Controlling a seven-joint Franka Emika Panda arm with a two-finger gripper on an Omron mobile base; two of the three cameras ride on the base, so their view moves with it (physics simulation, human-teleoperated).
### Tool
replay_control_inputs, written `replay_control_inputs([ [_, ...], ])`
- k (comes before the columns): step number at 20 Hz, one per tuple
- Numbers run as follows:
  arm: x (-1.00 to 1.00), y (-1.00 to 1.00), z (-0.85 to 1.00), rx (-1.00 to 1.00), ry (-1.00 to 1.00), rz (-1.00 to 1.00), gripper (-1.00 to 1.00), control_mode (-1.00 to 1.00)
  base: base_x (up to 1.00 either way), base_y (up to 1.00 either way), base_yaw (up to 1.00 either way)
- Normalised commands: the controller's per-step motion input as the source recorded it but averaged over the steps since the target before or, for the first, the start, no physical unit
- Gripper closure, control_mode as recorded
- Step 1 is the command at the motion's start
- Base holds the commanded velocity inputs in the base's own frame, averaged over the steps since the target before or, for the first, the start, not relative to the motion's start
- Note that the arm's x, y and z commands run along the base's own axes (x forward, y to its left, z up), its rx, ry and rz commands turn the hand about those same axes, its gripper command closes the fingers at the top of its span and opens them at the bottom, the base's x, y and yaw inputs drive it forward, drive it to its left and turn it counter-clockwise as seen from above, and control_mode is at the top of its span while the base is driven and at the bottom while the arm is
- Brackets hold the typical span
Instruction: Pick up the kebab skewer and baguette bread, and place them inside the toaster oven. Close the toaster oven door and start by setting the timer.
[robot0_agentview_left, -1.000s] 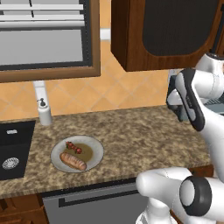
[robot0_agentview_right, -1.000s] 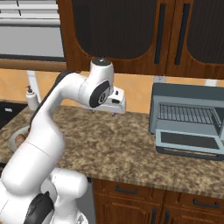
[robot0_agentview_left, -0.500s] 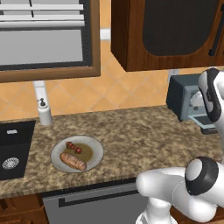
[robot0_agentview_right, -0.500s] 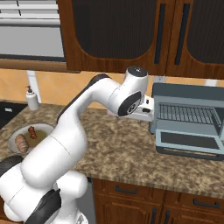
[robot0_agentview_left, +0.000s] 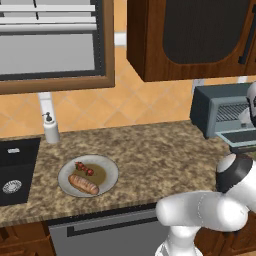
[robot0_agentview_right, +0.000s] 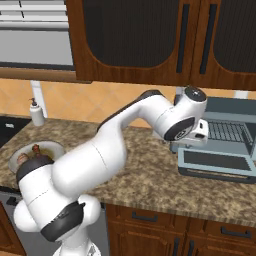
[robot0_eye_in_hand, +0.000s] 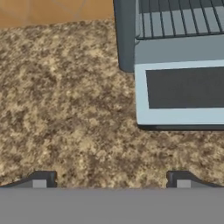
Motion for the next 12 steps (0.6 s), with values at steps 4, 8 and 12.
replay_control_inputs([
  [4,0.28,-0.74,-0.18,0.0,-0.02,0.0,-1.0,-1.0,0.0,0.0,0.0],
  [8,0.48,-0.58,-0.34,-0.01,-0.09,0.0,-1.0,-1.0,0.0,0.0,0.0],
  [12,0.38,-0.09,-0.55,-0.12,-0.22,-0.04,-1.0,-1.0,0.0,0.0,0.0],
])
